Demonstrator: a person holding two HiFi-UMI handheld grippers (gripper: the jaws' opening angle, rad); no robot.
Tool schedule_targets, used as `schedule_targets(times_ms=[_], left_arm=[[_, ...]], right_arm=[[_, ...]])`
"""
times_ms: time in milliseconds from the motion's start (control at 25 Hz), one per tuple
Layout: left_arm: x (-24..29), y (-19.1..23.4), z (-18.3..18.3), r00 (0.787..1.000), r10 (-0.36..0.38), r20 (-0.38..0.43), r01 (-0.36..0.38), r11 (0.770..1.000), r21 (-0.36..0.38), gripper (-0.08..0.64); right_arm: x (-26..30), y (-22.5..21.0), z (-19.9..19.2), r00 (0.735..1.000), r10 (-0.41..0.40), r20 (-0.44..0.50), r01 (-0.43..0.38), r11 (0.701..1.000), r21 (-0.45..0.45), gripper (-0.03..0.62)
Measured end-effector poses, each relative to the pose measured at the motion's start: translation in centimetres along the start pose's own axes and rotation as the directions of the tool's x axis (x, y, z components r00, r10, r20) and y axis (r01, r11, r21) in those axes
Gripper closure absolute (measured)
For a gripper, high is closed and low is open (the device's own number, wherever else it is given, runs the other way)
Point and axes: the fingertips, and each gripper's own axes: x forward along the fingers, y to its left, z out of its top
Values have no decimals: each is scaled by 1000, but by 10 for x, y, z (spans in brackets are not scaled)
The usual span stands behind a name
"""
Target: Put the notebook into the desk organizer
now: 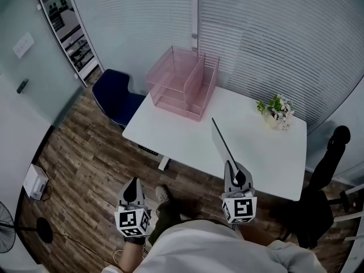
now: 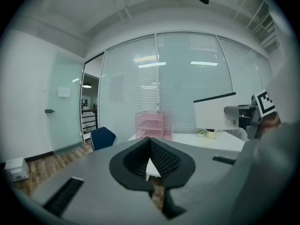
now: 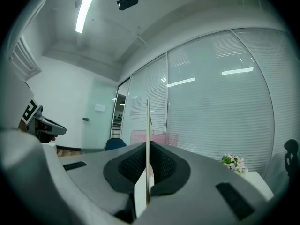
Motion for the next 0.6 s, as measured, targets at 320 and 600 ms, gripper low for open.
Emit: schedule_targets(times_ms=[320, 600], left_arm=[[74, 49, -8, 999, -51, 0, 51, 998, -36, 552], [178, 132, 15, 992, -125, -11, 125, 991, -43, 552]], right_arm=[[82, 24, 8, 1000, -10, 4, 10, 999, -48, 569], [195, 36, 26, 993, -118, -9, 118, 990, -73, 569]])
